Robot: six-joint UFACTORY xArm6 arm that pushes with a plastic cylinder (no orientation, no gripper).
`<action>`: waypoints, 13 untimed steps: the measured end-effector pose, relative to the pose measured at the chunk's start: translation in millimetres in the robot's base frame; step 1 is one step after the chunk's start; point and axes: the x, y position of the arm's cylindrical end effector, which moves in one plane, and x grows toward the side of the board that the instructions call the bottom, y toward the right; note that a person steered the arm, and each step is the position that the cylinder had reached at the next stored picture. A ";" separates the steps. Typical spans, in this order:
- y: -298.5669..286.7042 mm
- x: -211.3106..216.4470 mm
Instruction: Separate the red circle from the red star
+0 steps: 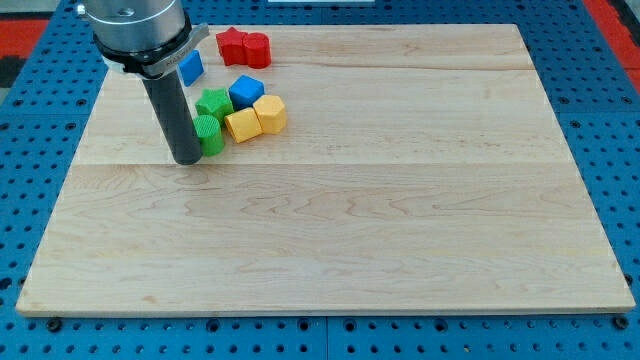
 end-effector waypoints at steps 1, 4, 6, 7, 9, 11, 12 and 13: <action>1.1 54.5; 192.4 -105.4; 105.7 -189.9; 135.3 -228.8; 39.3 -238.8; 70.0 -194.7; 90.2 -179.9; 124.0 -161.7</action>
